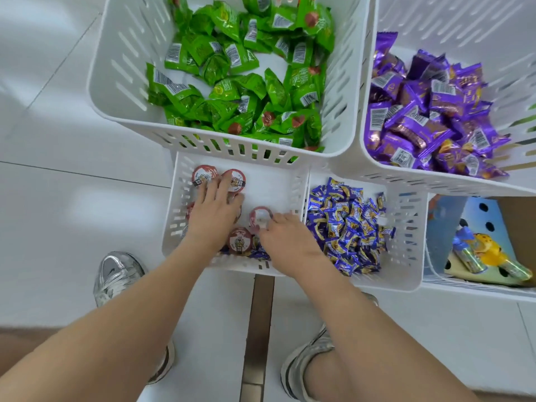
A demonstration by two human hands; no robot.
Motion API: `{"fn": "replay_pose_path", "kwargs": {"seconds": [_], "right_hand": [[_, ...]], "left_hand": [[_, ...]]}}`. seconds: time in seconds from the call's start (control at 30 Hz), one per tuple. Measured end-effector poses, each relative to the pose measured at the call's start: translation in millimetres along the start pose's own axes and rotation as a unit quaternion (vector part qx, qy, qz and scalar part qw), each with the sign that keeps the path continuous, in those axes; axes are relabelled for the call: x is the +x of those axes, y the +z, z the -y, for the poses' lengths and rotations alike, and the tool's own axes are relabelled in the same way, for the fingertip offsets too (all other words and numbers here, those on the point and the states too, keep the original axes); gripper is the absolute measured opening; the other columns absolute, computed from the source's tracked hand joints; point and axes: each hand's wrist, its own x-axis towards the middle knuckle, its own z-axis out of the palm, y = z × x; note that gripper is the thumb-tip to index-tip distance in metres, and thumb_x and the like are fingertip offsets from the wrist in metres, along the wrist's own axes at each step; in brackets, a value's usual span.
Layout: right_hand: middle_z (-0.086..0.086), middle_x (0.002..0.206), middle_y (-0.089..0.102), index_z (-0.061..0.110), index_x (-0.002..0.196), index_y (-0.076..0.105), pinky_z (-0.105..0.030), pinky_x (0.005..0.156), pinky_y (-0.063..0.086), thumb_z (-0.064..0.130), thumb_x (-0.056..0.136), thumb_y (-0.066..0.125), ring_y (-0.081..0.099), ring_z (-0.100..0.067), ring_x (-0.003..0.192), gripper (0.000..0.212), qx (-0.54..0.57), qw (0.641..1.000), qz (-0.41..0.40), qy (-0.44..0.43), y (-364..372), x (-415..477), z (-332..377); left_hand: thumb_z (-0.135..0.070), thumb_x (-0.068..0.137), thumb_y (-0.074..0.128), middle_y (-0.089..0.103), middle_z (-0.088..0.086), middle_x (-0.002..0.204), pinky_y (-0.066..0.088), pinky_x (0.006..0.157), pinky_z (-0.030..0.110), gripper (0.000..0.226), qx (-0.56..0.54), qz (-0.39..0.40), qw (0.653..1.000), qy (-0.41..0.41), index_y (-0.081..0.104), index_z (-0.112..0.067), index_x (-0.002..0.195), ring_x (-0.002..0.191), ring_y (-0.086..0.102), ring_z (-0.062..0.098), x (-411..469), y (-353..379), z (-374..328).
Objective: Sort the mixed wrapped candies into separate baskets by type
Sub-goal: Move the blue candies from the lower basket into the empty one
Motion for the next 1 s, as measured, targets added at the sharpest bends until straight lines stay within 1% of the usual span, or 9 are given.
{"fn": "replay_pose_path", "kwargs": {"seconds": [0.07, 0.17, 0.3, 0.43, 0.57, 0.67, 0.73, 0.8, 1.0], "right_hand": [[-0.012, 0.122, 0.067, 0.008, 0.13, 0.057, -0.043, 0.104, 0.04, 0.011, 0.091, 0.064, 0.056, -0.034, 0.12, 0.039, -0.014, 0.995, 0.085, 0.058, -2, 11, 9], [-0.013, 0.122, 0.068, 0.006, 0.138, 0.04, -0.046, 0.107, 0.035, 0.022, 0.09, 0.067, 0.057, -0.036, 0.121, 0.057, -0.036, 0.985, 0.132, 0.101, -3, 23, 13], [-0.008, 0.11, 0.073, 0.012, 0.144, 0.033, -0.045, 0.105, 0.033, 0.02, 0.084, 0.073, 0.06, -0.034, 0.114, 0.072, -0.005, 0.987, 0.097, 0.128, -3, 36, 5], [-0.008, 0.111, 0.073, 0.011, 0.144, 0.036, -0.047, 0.105, 0.036, 0.021, 0.084, 0.076, 0.061, -0.033, 0.116, 0.073, 0.021, 0.987, 0.076, 0.137, -3, 46, 2], [-0.009, 0.107, 0.073, 0.002, 0.132, 0.049, -0.045, 0.103, 0.038, 0.009, 0.085, 0.07, 0.065, -0.033, 0.11, 0.052, 0.022, 0.981, 0.036, 0.191, -8, 50, 0], [-0.005, 0.105, 0.073, 0.011, 0.121, 0.06, -0.045, 0.103, 0.038, 0.006, 0.092, 0.06, 0.066, -0.032, 0.107, 0.029, 0.011, 0.982, 0.028, 0.185, -11, 52, -3], [-0.004, 0.111, 0.071, 0.016, 0.122, 0.06, -0.045, 0.103, 0.038, 0.006, 0.095, 0.057, 0.066, -0.031, 0.109, 0.029, 0.02, 0.986, 0.053, 0.156, -10, 52, -4], [-0.006, 0.116, 0.069, 0.018, 0.128, 0.056, -0.045, 0.102, 0.04, 0.007, 0.094, 0.059, 0.066, -0.033, 0.11, 0.036, 0.025, 0.99, 0.078, 0.115, -6, 50, -3], [-0.008, 0.122, 0.063, 0.027, 0.138, 0.054, -0.044, 0.095, 0.046, 0.017, 0.097, 0.051, 0.061, -0.035, 0.115, 0.043, 0.063, 0.988, 0.136, 0.042, 9, 40, 10]], "left_hand": [[-0.023, 0.075, 0.083, 0.037, 0.018, 0.152, 0.03, 0.115, 0.058, 0.05, -0.052, 0.004, 0.999, 0.011, 0.065, -0.019, 0.121, 0.14, 0.033, 0.043, -6, -4, 10], [-0.041, 0.076, 0.078, 0.044, 0.009, 0.133, 0.038, 0.102, 0.051, 0.042, -0.111, 0.026, 0.993, -0.008, 0.062, -0.025, 0.111, 0.125, 0.041, 0.037, -18, -22, 10], [-0.071, 0.068, 0.072, 0.045, 0.008, 0.131, 0.047, 0.094, 0.049, 0.081, -0.071, 0.12, 0.989, -0.043, 0.043, -0.027, 0.13, 0.12, 0.05, 0.035, -32, -36, 0], [-0.054, 0.071, 0.084, 0.044, 0.009, 0.135, 0.055, 0.079, 0.045, 0.103, -0.048, 0.196, 0.977, -0.069, 0.02, -0.027, 0.146, 0.117, 0.056, 0.038, -34, -40, -10], [-0.022, 0.074, 0.088, 0.039, 0.011, 0.137, 0.057, 0.072, 0.04, 0.092, -0.06, 0.168, 0.984, -0.024, 0.027, -0.021, 0.144, 0.11, 0.059, 0.035, -29, -36, -8], [-0.004, 0.074, 0.081, 0.037, 0.007, 0.124, 0.055, 0.062, 0.035, 0.066, -0.108, 0.139, 0.981, 0.086, 0.045, -0.021, 0.126, 0.105, 0.057, 0.028, -28, -31, -3], [-0.01, 0.077, 0.082, 0.037, 0.002, 0.113, 0.053, 0.061, 0.034, 0.051, -0.1, 0.135, 0.976, 0.139, 0.059, -0.025, 0.12, 0.105, 0.049, 0.023, -27, -27, 0], [-0.027, 0.079, 0.084, 0.039, -0.001, 0.112, 0.051, 0.076, 0.036, 0.042, -0.076, 0.114, 0.977, 0.16, 0.071, -0.037, 0.118, 0.108, 0.042, 0.021, -27, -21, 1], [-0.042, 0.087, 0.07, 0.046, 0.002, 0.123, 0.04, 0.096, 0.045, 0.016, -0.01, 0.017, 0.996, 0.09, 0.076, -0.042, 0.102, 0.116, 0.041, 0.029, -17, -19, 13]]}}
